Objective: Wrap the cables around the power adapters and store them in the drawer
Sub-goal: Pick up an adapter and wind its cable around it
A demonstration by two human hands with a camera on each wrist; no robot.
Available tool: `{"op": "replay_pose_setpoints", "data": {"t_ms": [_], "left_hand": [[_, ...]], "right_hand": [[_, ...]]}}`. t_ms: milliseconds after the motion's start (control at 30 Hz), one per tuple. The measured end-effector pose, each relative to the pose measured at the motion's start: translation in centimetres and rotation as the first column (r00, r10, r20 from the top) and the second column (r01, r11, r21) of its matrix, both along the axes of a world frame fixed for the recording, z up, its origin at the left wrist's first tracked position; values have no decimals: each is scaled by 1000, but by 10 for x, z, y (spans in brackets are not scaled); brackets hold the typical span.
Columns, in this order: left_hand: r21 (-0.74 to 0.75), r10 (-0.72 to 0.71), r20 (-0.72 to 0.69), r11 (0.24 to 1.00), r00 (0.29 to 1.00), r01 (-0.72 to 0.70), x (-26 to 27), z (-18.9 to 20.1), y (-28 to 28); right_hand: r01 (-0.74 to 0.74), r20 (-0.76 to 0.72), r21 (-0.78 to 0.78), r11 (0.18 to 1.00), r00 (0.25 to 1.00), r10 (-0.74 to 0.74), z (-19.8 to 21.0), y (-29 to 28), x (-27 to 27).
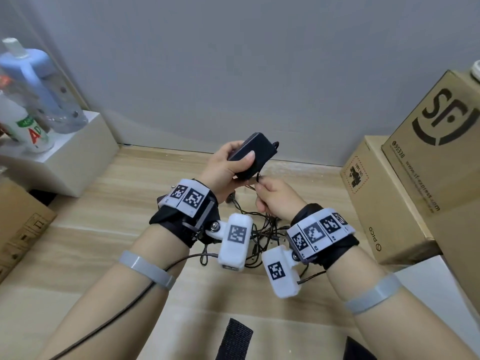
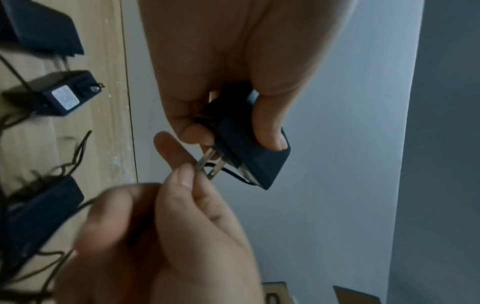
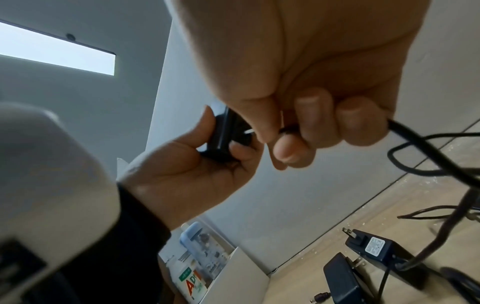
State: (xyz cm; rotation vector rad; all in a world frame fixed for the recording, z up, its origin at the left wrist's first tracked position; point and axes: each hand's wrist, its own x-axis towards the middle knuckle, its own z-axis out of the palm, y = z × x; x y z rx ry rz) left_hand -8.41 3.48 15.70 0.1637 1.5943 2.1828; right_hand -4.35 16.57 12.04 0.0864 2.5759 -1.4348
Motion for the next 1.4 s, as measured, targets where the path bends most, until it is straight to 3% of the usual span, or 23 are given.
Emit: {"op": "replay_pose_setpoints", "data": {"t_ms": [233, 367, 500, 700, 867, 967, 1100, 1200, 1267, 1400], "left_hand": [[-283, -65, -215, 959, 974, 2, -6, -3, -1], [-444, -146, -336, 896, 931, -19, -7, -8, 3], [-595, -182, -432, 794, 883, -127, -14, -17, -3], [-729, -210, -456, 645, 865, -228, -21, -26, -13], [-811, -304, -400, 558, 865, -178, -23, -26, -21], [-885, -397, -364, 430, 842, -179, -26, -26, -22], [-931, -392, -327, 290, 860, -222, -31, -27, -27], [-959, -415, -278, 174, 866, -224, -27, -36, -26], [-969, -400, -219, 197, 890, -150, -21, -48, -24], [-931, -234, -41, 362, 971, 48, -7, -81, -27]], "right_hand": [[-68, 20, 147, 987, 998, 66, 21, -2, 8], [-54, -7, 208, 977, 998, 56, 25, -4, 8], [-53, -31, 215, 975, 998, 61, 24, -4, 12], [-23, -114, 178, 984, 992, 44, 30, 3, 16], [126, -207, 117, 985, 973, -99, 31, 19, 12], [172, -221, 200, 965, 967, -127, 25, 25, 7], [179, -118, 413, 893, 983, -142, 6, 35, 5], [171, -80, 440, 882, 985, -151, -6, 36, 9], [181, -84, 400, 899, 983, -161, -10, 34, 10], [185, -74, 299, 936, 983, -171, -12, 32, 12]]}}
